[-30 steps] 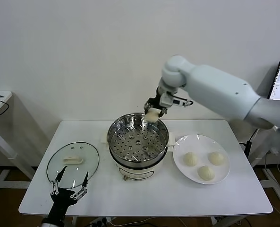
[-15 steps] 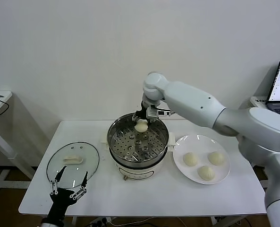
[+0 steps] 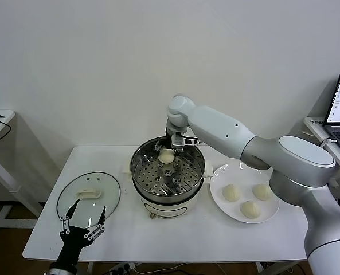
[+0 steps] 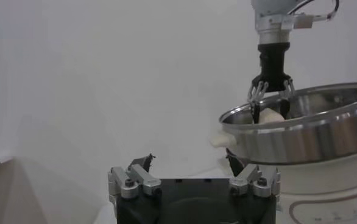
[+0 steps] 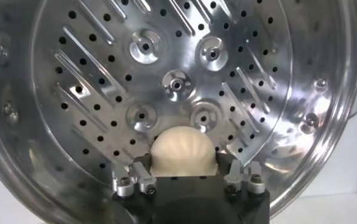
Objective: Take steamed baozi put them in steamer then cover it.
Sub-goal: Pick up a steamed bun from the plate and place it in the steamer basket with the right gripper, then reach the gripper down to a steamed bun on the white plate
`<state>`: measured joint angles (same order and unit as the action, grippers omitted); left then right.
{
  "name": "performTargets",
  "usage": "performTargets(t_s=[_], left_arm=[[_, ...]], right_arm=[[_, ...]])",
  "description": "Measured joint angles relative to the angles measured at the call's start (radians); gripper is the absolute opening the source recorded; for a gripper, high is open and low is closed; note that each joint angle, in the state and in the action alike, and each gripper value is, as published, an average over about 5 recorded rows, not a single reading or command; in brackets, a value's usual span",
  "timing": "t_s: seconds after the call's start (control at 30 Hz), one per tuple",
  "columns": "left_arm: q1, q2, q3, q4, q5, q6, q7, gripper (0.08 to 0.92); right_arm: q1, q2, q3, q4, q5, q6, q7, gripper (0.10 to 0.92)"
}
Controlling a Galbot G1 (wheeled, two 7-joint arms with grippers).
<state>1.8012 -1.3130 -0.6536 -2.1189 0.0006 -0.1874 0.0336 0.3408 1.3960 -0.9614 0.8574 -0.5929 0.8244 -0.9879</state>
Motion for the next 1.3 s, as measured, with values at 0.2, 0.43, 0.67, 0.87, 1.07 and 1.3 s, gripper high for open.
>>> performTargets(t_s=[0.2, 0.43, 0.67, 0.87, 1.07, 1.3], left_arm=[[-0.005, 0.003, 0.004, -0.002, 0.000, 0.007, 0.000, 0.823], [-0.007, 0.007, 0.014, -0.004, 0.000, 0.010, -0.001, 0.823], [-0.008, 0.009, 0.022, -0.004, 0.001, 0.009, -0.003, 0.823], [-0.005, 0.007, 0.027, -0.006, 0.003, 0.010, -0.006, 0.823], [0.003, 0.004, 0.029, -0.005, 0.005, 0.008, -0.008, 0.823], [0.008, 0.001, 0.027, -0.004, 0.006, 0.007, -0.009, 0.823]], right_arm=[[0.047, -0.084, -0.011, 0.085, 0.150, -0.065, -0.058, 0.822], [0.147, -0.253, -0.064, 0.163, 0.464, -0.336, -0.136, 0.823], [0.194, -0.433, -0.158, 0.208, 0.733, -0.614, -0.183, 0.823], [0.159, -0.560, -0.241, 0.257, 0.851, -0.774, -0.180, 0.823], [0.078, -0.627, -0.269, 0.271, 0.902, -0.864, -0.150, 0.823], [-0.027, -0.648, -0.249, 0.254, 0.914, -0.917, -0.101, 0.823]])
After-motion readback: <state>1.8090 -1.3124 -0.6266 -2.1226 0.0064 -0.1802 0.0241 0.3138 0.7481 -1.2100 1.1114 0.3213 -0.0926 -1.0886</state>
